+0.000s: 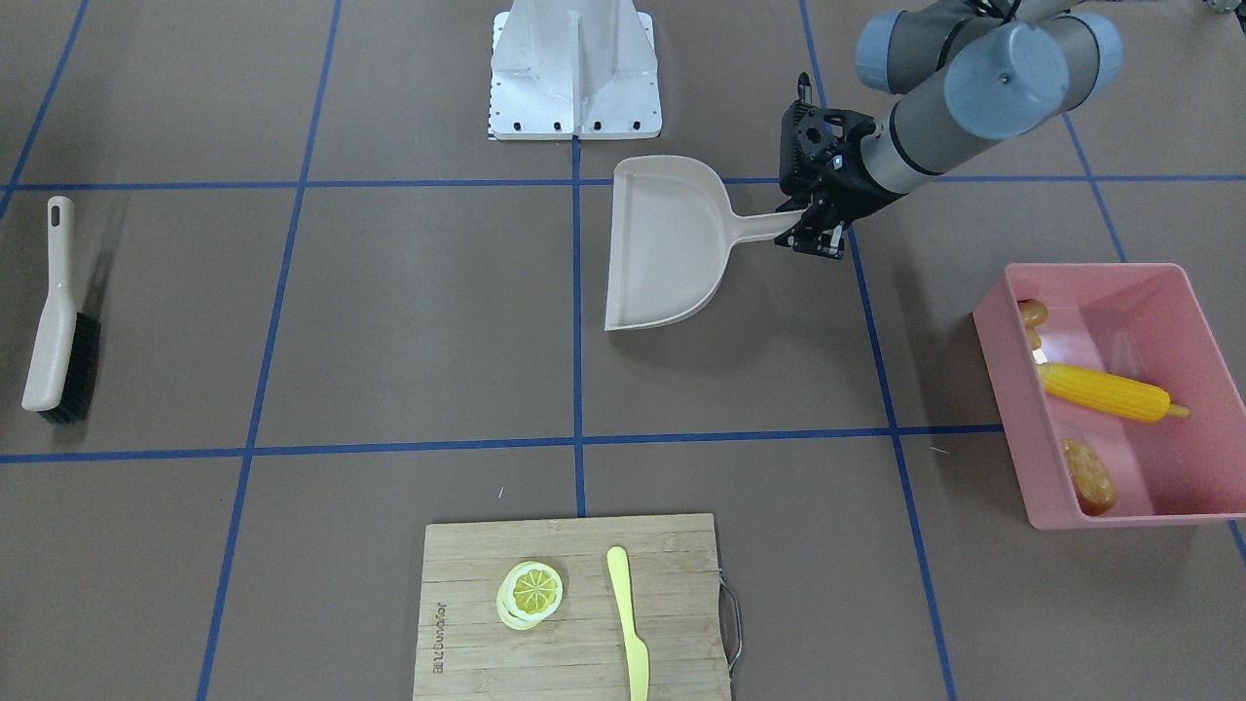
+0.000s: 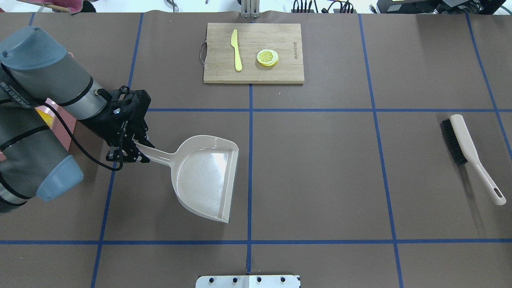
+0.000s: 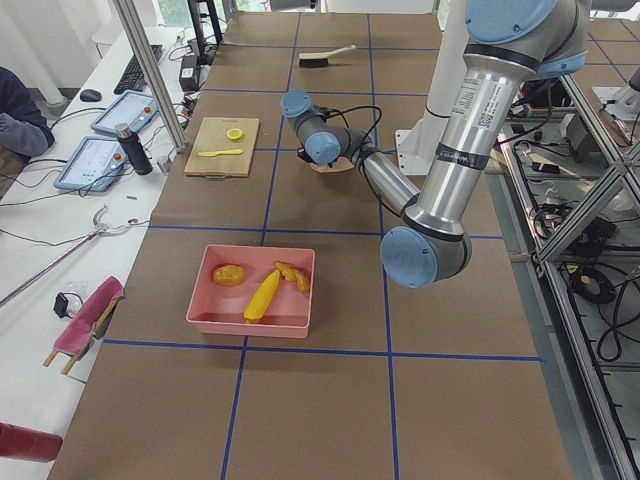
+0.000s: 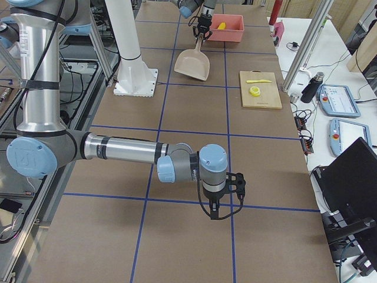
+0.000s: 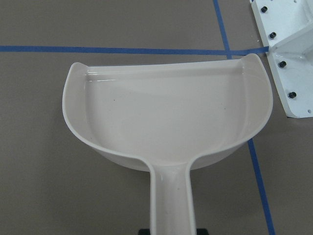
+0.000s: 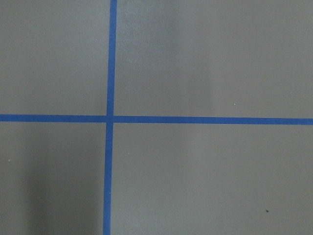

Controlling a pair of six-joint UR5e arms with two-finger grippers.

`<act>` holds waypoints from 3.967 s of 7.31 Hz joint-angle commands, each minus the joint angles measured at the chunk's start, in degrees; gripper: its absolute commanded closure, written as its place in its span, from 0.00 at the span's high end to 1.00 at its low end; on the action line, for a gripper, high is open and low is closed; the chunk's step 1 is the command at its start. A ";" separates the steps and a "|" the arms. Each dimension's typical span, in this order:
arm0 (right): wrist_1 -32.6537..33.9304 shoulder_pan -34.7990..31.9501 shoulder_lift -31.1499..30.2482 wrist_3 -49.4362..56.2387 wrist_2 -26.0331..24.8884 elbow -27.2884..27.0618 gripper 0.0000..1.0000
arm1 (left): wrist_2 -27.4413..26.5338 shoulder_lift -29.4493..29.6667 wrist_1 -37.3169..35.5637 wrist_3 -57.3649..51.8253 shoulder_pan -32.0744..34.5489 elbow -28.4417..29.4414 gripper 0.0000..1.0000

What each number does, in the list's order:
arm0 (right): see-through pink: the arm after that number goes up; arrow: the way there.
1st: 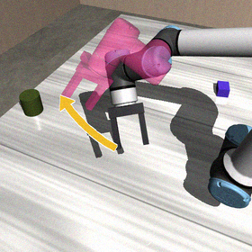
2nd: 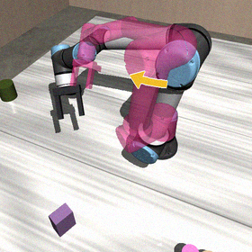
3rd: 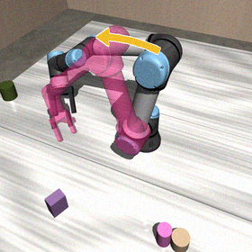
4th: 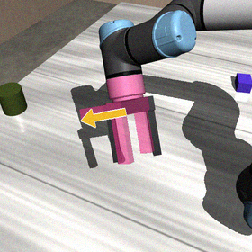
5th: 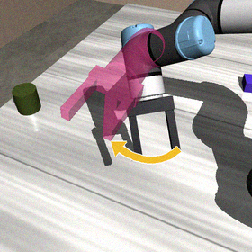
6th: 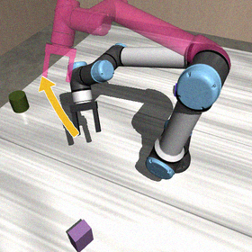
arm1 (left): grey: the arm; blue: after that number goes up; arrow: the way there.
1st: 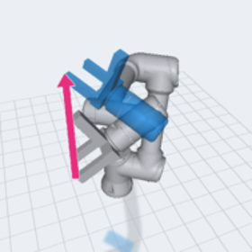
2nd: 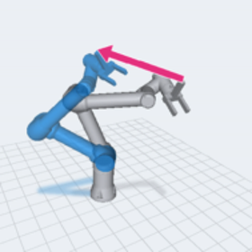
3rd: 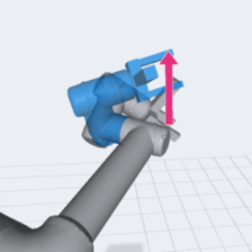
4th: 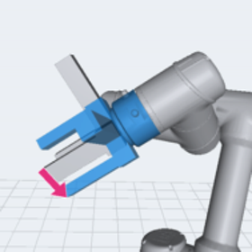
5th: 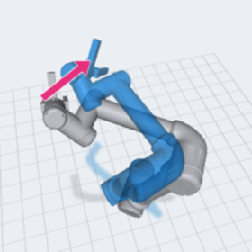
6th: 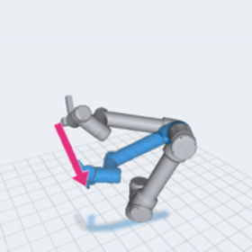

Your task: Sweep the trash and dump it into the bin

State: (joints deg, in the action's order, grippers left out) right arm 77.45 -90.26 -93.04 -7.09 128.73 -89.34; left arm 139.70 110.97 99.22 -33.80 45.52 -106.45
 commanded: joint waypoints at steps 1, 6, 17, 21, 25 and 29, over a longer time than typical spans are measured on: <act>-0.63 0.00 0.49 -4.95 1.87 -0.21 1.00 | -2.75 1.79 4.29 0.66 -1.04 2.21 0.00; -0.54 0.08 1.20 -10.93 3.45 -2.24 1.00 | -7.07 1.79 8.00 0.57 -2.80 3.44 0.01; 13.15 3.61 0.94 1.96 4.87 -9.09 1.00 | -7.68 -21.44 8.09 31.59 23.75 -1.22 0.99; 13.52 3.16 0.32 4.97 3.71 -8.31 1.00 | 1.54 -29.67 7.13 40.78 46.41 8.44 0.99; 13.52 2.99 0.23 4.98 3.54 -7.60 1.00 | 0.58 -30.91 2.41 41.62 46.24 10.65 0.99; 12.99 2.37 -0.38 5.07 3.89 -7.51 1.00 | -5.73 -27.04 -7.38 39.07 45.19 11.42 0.99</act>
State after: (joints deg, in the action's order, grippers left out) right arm 90.56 -87.64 -93.13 -2.09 132.45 -96.89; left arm 136.51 83.22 92.41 6.05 90.96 -96.15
